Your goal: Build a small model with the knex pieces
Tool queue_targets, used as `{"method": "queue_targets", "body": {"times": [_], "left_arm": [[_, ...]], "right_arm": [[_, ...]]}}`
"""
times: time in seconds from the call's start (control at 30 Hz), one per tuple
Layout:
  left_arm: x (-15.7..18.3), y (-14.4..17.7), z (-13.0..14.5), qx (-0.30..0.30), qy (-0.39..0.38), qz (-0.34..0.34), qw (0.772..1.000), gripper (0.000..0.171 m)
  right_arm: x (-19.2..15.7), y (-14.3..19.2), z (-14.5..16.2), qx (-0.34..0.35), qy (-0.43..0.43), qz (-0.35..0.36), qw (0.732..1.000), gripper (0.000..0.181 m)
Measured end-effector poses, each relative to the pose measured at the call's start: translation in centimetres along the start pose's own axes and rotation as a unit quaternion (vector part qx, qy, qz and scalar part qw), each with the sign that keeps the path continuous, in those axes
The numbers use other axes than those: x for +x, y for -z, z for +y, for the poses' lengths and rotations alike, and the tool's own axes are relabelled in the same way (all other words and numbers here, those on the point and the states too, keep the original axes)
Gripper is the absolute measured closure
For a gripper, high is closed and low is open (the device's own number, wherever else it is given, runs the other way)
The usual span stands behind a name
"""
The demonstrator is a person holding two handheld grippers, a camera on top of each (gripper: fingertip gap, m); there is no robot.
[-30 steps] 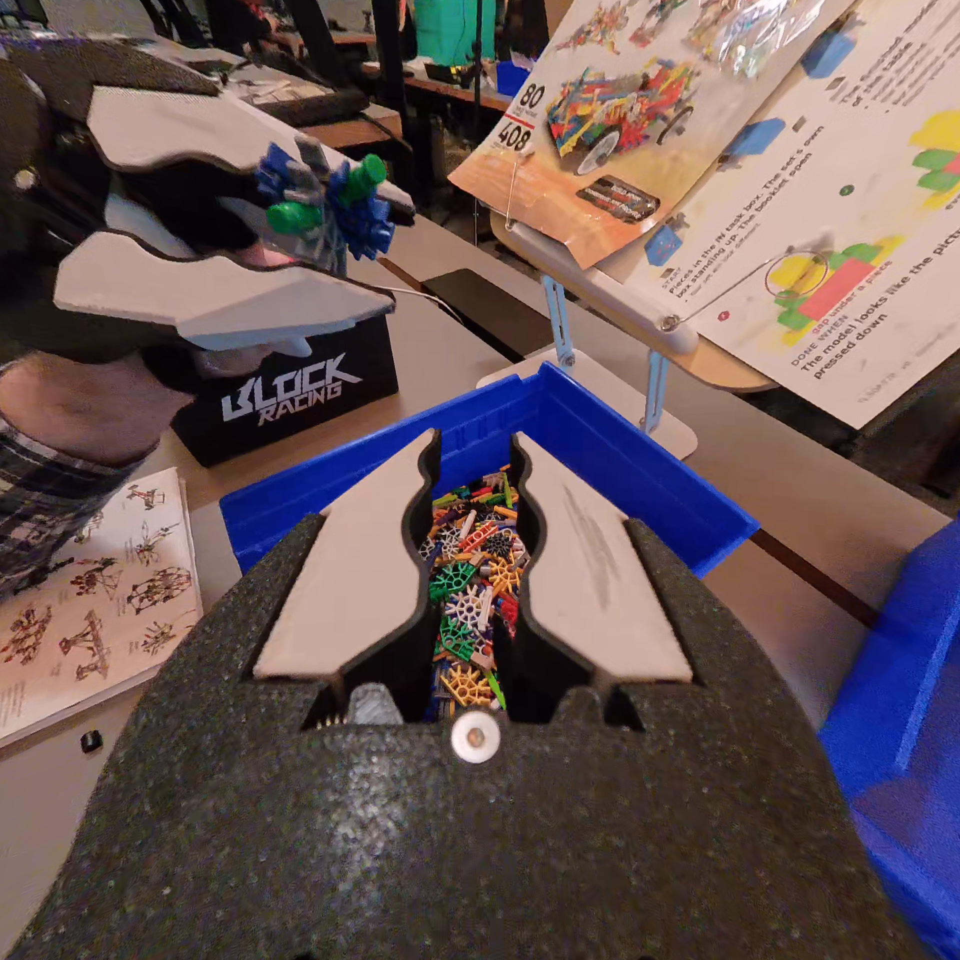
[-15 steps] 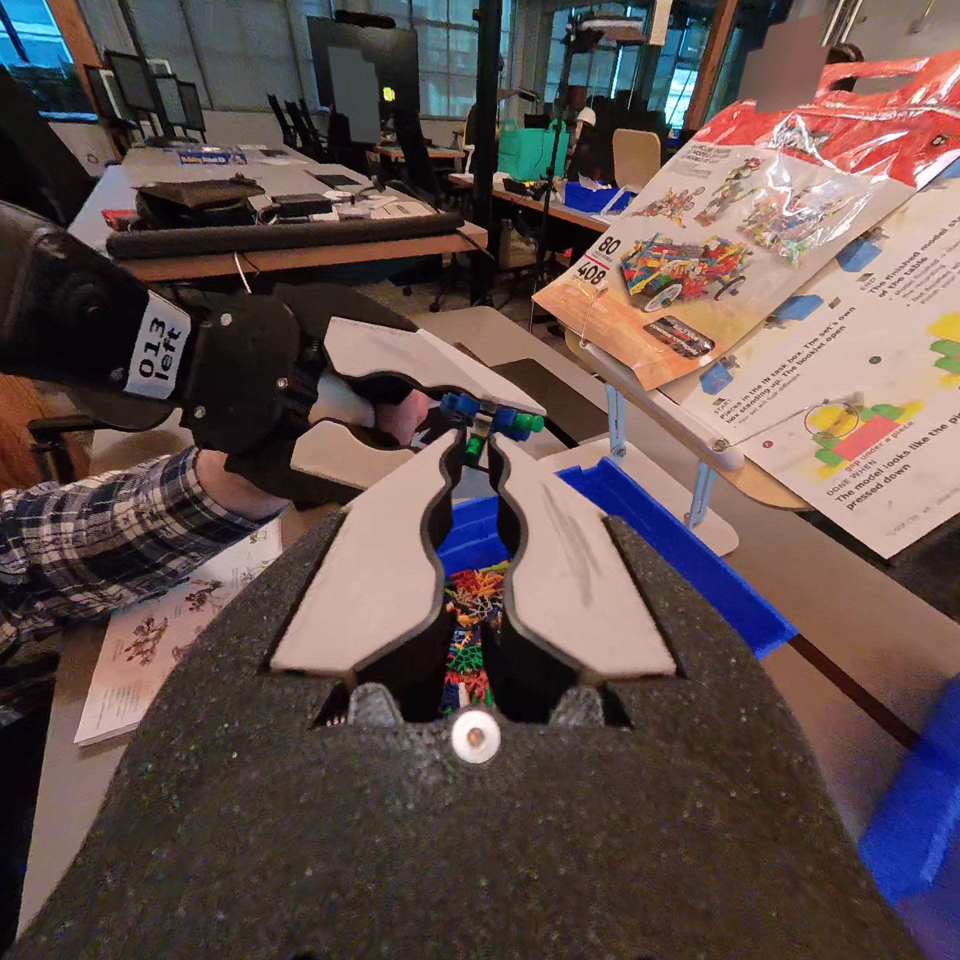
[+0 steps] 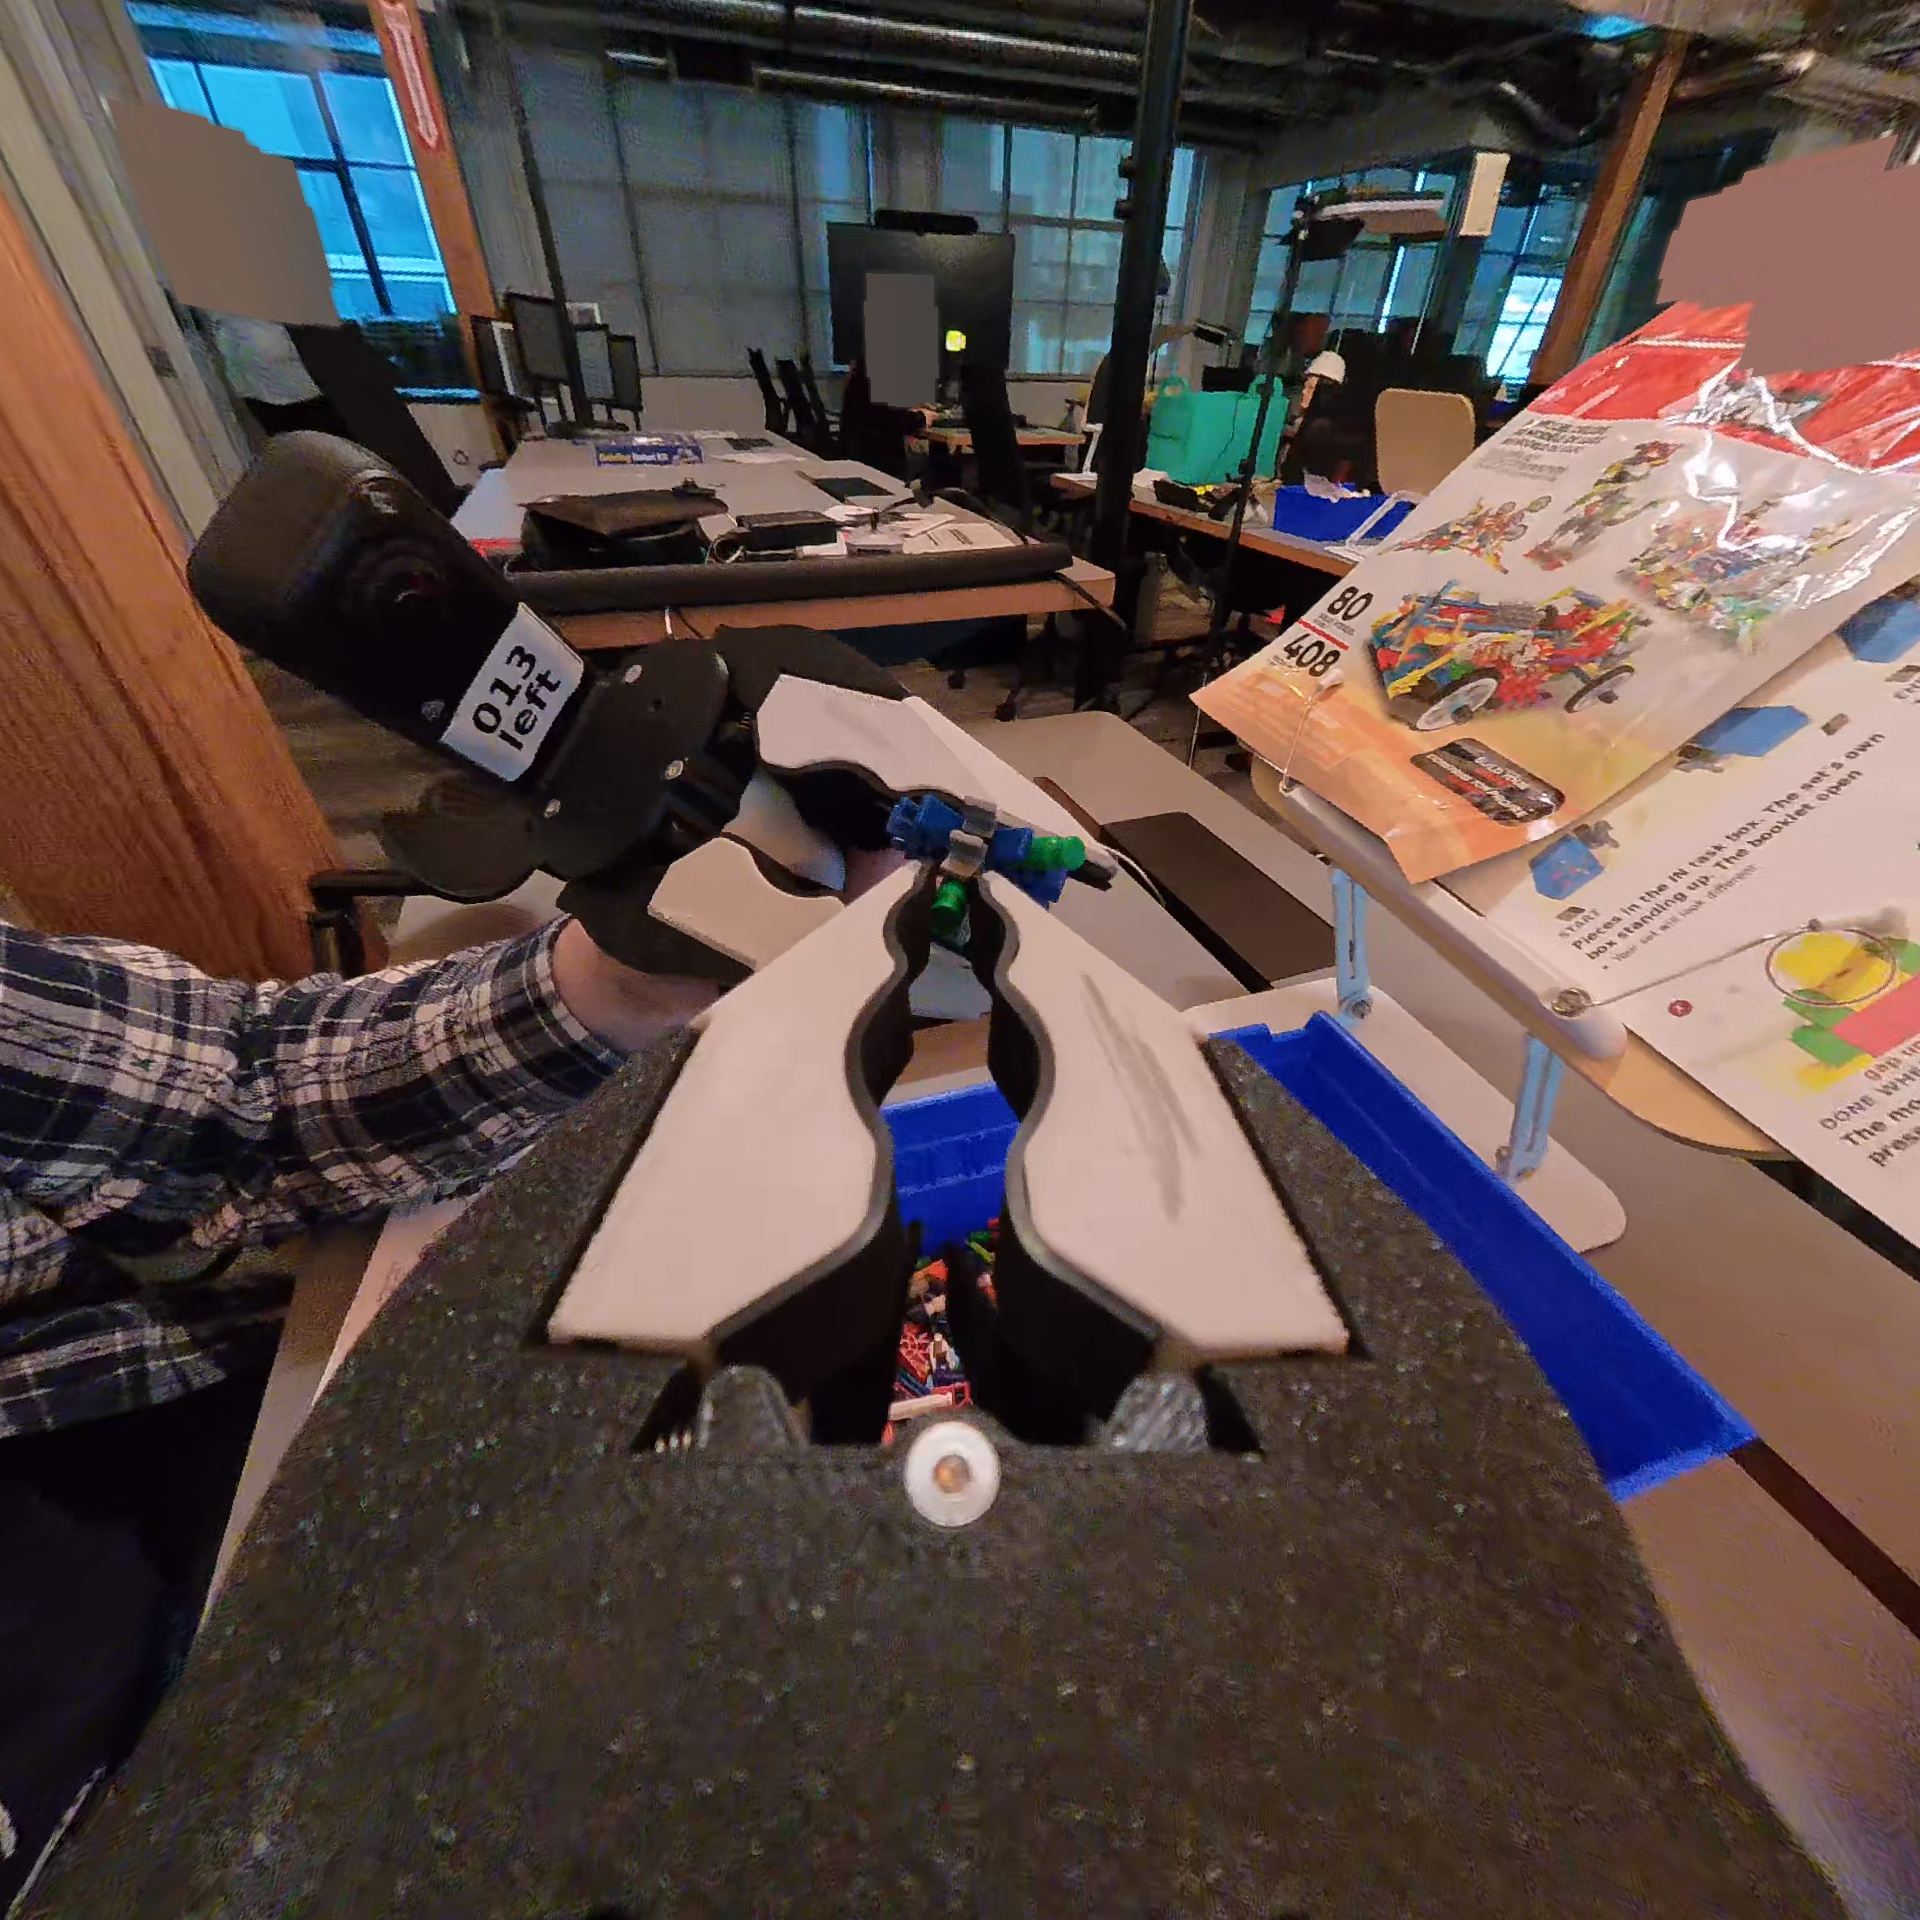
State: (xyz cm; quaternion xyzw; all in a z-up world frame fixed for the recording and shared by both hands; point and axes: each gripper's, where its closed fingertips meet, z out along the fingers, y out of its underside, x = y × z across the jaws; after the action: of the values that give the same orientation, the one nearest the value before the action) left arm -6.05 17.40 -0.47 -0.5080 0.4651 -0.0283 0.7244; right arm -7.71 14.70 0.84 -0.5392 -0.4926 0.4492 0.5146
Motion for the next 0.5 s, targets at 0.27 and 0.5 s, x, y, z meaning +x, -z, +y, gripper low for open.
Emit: {"method": "queue_targets", "body": {"times": [0.27,0.5], "left_arm": [[0.4,0.3,-0.9,0.047,0.056,0.030,0.997,0.150],[0.7,0.4,-1.4,0.078,0.094,0.052,0.991,0.150]], "right_arm": [[-0.6,0.2,-0.5,0.034,-0.032,-0.050,0.998,0.176],[-0.9,0.4,-0.6,0.055,-0.041,-0.076,0.995,0.175]]}}
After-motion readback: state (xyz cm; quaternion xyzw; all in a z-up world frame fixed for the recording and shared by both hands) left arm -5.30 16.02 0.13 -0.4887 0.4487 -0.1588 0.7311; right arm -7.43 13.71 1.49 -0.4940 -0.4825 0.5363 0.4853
